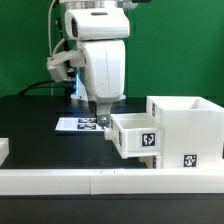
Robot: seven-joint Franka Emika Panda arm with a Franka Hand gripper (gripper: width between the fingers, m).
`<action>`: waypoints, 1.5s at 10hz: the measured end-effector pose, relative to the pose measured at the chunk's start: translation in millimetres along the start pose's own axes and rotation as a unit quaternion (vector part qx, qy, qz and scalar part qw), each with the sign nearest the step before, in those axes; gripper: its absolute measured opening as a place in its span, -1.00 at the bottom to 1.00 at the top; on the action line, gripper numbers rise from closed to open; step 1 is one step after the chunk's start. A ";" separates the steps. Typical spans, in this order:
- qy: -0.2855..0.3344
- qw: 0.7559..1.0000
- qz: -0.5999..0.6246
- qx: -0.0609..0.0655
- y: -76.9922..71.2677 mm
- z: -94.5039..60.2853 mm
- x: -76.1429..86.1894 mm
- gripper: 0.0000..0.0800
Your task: Assemble drawer
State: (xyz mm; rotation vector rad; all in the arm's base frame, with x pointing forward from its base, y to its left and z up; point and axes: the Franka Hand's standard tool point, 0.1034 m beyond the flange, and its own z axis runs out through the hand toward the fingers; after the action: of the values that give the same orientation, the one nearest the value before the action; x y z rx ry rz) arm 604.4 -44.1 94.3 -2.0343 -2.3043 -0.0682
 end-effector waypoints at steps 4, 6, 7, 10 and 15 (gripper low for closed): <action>0.098 0.995 0.002 0.010 -12.1 24.6 -5.9 0.62; 0.117 0.993 0.023 0.017 -10.8 33.1 0.2 0.62; 0.119 0.993 0.021 0.017 -8.9 36.1 9.7 0.62; 0.119 0.992 0.031 0.022 -6.8 38.9 24.2 0.62; 0.116 0.992 0.053 0.020 2.7 39.5 66.3 0.62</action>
Offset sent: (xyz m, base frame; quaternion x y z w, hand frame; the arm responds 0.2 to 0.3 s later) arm 0.0042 0.0253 -0.0124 -0.0111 0.2137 -0.0067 0.9768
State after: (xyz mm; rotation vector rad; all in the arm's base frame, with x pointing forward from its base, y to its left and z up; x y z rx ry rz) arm 598.1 24.9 60.2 -2.0065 -2.0397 -0.2381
